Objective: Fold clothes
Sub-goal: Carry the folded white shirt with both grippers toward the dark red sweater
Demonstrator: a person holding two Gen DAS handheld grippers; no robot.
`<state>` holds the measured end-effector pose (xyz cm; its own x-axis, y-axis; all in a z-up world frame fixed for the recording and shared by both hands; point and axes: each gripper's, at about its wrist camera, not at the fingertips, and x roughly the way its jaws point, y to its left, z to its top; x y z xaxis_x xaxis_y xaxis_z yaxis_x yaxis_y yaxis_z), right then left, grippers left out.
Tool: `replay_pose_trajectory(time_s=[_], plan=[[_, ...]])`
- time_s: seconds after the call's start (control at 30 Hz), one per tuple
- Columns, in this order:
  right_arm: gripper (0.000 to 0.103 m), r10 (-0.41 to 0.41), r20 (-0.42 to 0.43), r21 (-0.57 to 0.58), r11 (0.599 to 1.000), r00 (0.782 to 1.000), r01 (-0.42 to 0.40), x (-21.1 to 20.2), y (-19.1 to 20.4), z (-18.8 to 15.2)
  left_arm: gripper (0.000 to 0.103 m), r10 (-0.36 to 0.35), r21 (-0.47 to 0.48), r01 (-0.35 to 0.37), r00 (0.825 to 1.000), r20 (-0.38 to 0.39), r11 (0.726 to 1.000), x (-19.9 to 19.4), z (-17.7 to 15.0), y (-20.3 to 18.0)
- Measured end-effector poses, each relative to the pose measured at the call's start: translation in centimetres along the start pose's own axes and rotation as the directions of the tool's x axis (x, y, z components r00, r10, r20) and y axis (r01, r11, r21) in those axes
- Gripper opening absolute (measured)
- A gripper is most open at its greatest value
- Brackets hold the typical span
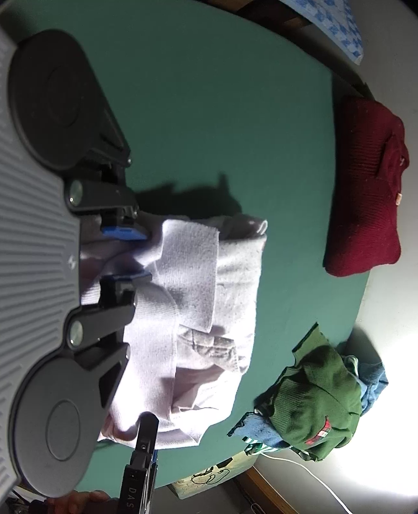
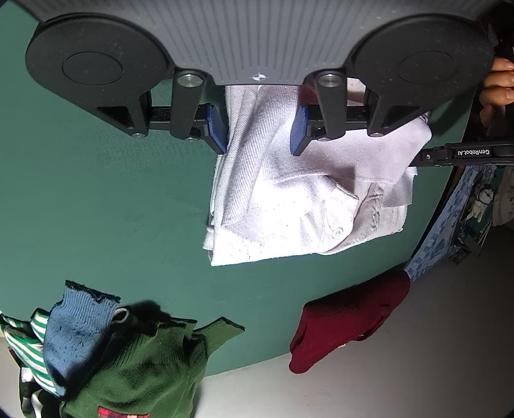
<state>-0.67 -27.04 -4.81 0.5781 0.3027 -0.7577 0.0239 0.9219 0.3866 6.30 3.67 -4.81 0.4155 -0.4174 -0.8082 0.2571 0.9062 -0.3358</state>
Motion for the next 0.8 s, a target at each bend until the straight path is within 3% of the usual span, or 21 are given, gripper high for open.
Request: replay_pose_trajectory(time_s=[0.07, 0.17, 0.23, 0.3, 0.4, 0.5, 0.63, 0.7, 0.77, 0.8], plan=[[0.048, 0.017, 0.0, 0.017, 1.0, 1.0, -0.017, 0.3, -0.4, 0.0, 0.022, -0.029, -0.02, 0.029, 1.0, -0.003, 0.999, 0.2, 0.1, 0.5], [0.049, 0.035, 0.008, 0.018, 0.999, 0.999, -0.035, 0.6, -0.6, 0.1, 0.039, -0.073, -0.025, 0.073, 0.997, 0.001, 0.997, 0.4, 0.2, 0.8], [0.052, 0.046, 0.017, 0.0, 0.999, 0.999, -0.046, 0.8, -0.5, 0.2, 0.06, -0.108, -0.013, 0.108, 0.994, 0.012, 0.994, 0.6, 0.1, 0.7], [0.052, 0.063, 0.018, -0.007, 0.998, 0.998, -0.063, 1.1, -0.5, 0.5, 0.056, -0.093, 0.032, 0.092, 0.995, 0.029, 0.995, 0.9, 0.2, -0.2], [0.03, 0.099, 0.006, 0.024, 0.995, 0.995, -0.099, 1.6, -0.7, 0.7, 0.047, -0.082, 0.069, 0.078, 0.996, 0.045, 0.995, 1.0, 0.1, -1.0], [0.022, 0.117, 0.01, 0.052, 0.992, 0.993, -0.118, 1.5, -1.0, 0.6, 0.026, -0.115, 0.01, 0.114, 0.992, 0.045, 0.993, 0.8, 0.1, 0.2], [0.016, 0.114, 0.013, 0.068, 0.991, 0.993, -0.115, 1.2, -1.1, 0.6, 0.009, -0.146, -0.07, 0.15, 0.987, 0.061, 0.986, -0.3, -0.3, 2.2], [0.016, 0.109, 0.01, 0.063, 0.992, 0.994, -0.109, 1.1, -0.9, 0.6, 0.008, -0.121, -0.074, 0.127, 0.989, 0.085, 0.989, -1.0, -0.5, 2.4], [0.016, 0.103, 0.007, 0.059, 0.993, 0.995, -0.103, 1.1, -0.8, 0.6, 0.014, -0.084, -0.056, 0.091, 0.99, 0.109, 0.994, -1.6, -0.5, 2.1], [0.016, 0.1, 0.005, 0.057, 0.993, 0.995, -0.1, 1.1, -0.7, 0.7, 0.032, -0.065, -0.042, 0.071, 0.991, 0.116, 0.997, -1.6, -0.5, 2.0]])
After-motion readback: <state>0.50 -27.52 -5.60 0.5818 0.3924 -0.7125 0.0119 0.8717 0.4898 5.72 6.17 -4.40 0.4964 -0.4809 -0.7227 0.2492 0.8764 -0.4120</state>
